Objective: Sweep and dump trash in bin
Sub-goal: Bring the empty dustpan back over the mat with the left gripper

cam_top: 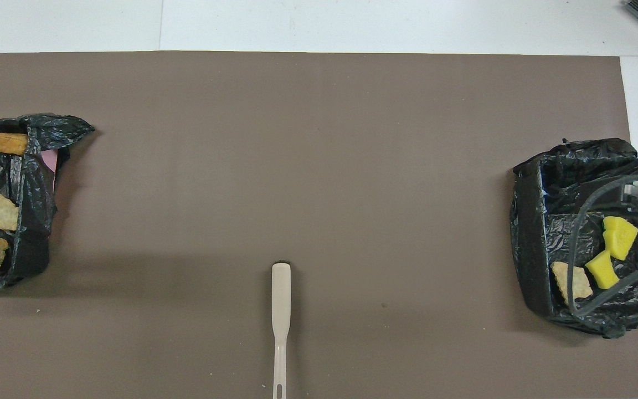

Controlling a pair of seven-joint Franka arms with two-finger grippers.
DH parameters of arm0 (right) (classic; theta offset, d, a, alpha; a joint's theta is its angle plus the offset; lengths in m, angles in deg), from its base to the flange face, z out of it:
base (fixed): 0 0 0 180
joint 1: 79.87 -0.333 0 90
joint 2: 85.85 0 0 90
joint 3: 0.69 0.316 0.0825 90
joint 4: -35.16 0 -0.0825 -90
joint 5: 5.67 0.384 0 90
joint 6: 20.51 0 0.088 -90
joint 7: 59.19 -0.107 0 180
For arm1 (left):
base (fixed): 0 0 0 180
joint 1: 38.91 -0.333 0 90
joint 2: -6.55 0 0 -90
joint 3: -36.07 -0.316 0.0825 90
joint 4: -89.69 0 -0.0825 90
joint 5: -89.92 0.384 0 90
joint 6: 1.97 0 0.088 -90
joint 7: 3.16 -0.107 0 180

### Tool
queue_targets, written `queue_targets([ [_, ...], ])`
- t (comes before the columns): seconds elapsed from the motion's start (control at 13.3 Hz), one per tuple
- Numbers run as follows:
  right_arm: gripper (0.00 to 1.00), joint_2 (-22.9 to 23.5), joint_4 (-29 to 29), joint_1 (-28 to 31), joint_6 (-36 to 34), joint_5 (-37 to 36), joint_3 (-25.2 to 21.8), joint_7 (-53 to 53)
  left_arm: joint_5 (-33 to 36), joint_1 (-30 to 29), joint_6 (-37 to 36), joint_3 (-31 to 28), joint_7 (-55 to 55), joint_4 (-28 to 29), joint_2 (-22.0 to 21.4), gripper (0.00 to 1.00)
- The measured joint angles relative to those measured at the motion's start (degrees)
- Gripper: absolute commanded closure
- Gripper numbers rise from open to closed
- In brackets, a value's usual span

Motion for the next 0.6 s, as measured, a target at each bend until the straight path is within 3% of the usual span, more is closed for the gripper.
queue_targets([
  [0.3, 0.00, -0.01, 0.07, 0.09, 1.26, -0.10, -0.57, 0.00, -7.63, 2.77, -4.78, 1.20, 10.34, -0.41, -0.56, 1.00],
  [0.6, 0.00, 0.01, 0.85, -5.66, 2.09, -0.91, -7.70, 2.33, -21.89, 4.78, -8.80, 1.58, 27.09, -0.33, -0.94, 1.00],
])
